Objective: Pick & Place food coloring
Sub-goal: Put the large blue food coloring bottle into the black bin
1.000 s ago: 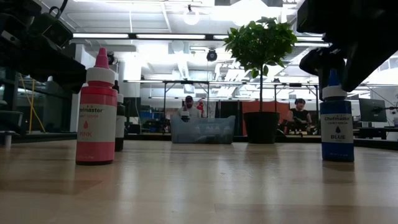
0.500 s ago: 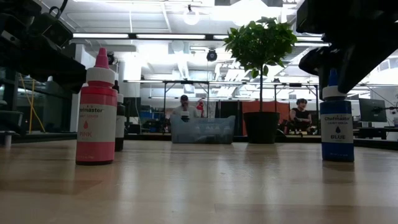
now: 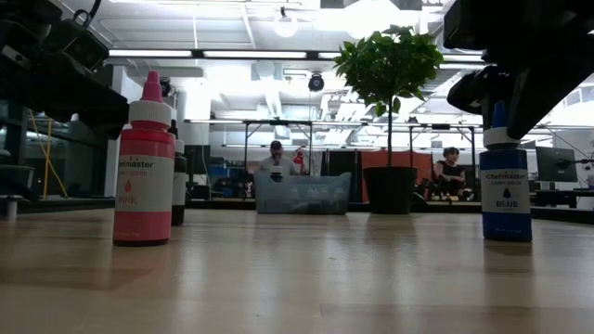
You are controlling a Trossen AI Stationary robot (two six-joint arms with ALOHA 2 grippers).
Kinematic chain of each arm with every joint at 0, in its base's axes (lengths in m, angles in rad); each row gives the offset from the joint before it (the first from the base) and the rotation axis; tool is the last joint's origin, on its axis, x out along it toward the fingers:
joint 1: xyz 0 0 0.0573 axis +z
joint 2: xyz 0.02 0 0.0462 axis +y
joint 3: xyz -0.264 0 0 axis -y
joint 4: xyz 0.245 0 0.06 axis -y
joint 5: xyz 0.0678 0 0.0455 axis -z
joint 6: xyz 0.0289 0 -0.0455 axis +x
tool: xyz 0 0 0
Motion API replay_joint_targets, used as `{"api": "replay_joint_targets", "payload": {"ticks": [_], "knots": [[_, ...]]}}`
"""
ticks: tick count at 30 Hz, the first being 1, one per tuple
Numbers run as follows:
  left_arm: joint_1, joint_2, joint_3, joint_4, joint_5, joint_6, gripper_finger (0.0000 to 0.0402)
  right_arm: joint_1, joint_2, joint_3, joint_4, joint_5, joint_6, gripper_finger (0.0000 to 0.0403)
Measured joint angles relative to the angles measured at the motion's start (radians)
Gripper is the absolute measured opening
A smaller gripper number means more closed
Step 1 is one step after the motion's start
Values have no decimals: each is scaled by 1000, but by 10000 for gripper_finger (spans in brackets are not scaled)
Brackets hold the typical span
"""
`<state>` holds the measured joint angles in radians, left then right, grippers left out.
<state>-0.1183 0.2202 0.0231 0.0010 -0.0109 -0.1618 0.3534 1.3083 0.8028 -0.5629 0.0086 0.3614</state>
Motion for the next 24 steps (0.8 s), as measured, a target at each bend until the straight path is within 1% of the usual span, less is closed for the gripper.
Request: {"api": "replay_joint_targets", "payload": {"ticks": [7, 16, 20, 24], "knots": [[0, 0, 0, 0, 0, 0, 163, 0, 0, 0, 7, -1, 0, 119], [0, 0, 0, 0, 0, 0, 163, -34, -1, 5, 76, -3, 4, 117], [0, 0, 0, 0, 0, 0, 163, -48, -1, 57, 77, 7, -6, 117], [0, 0, 0, 0, 0, 0, 163, -70, -2, 145, 61, 15, -31, 117]]}}
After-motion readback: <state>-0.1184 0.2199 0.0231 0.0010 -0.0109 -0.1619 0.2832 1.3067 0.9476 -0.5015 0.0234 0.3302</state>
